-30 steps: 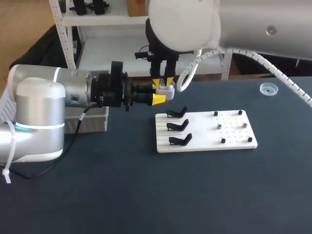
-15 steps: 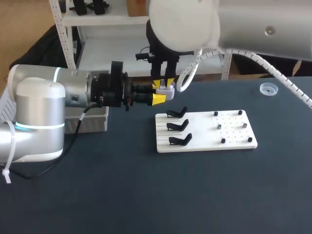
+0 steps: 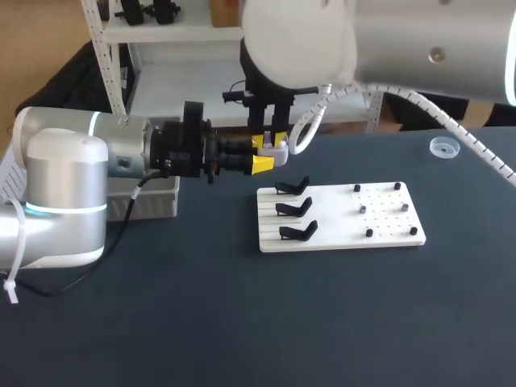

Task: Pick up each earbud case from the left stands, insert the matching earbuds, close the lid, and place the case in the box.

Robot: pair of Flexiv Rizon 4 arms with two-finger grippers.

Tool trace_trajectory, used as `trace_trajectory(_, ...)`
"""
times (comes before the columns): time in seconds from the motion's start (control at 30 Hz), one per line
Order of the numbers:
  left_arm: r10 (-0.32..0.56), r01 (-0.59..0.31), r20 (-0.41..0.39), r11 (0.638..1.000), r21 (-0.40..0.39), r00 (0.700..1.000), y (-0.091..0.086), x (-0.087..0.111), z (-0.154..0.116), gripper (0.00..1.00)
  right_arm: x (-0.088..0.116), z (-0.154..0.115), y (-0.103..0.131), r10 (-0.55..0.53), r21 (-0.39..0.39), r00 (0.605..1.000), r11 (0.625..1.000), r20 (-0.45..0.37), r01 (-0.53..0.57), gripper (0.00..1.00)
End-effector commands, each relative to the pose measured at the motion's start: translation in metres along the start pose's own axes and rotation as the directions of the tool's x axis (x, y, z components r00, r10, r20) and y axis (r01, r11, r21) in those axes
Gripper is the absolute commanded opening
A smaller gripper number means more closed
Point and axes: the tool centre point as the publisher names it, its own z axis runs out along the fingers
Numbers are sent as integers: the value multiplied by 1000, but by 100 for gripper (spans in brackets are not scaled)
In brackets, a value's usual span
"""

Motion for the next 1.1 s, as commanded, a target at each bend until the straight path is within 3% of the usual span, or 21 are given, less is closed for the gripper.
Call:
trace_trajectory(0.03,1,-1,1,1000,-5,1000,-1,0,0,0,-3,4,1,0,5,1000,1000,-10,0,0)
trace_trajectory(0.37,1,-1,1,1000,-5,1000,-1,0,0,0,-3,8,2,2,11,1000,1000,-21,-2,2)
trace_trajectory(0.5,1,-1,1,1000,-5,1000,-1,0,0,0,-3,6,2,4,8,1000,1000,-15,-4,31)
trace_trajectory(0.63,1,-1,1,1000,-5,1000,-1,0,0,0,0,-2,4,-2,4,1000,1000,3,2,34)
trace_trajectory(0.73,1,-1,1,1000,-5,1000,-1,0,0,0,3,-8,4,-6,-8,1000,1000,11,6,47)
trace_trajectory(0.83,1,-1,1,1000,-5,1000,-1,0,0,0,6,-12,4,-19,-4,1000,1000,20,19,47)
trace_trajectory(0.9,1,-1,1,1000,-5,1000,-1,0,0,0,7,-8,5,-17,-3,1000,1000,11,17,40)
trace_trajectory(1.1,1,-1,1,1000,-5,1000,-1,0,0,0,-3,-20,4,8,-13,998,1000,62,-7,42)
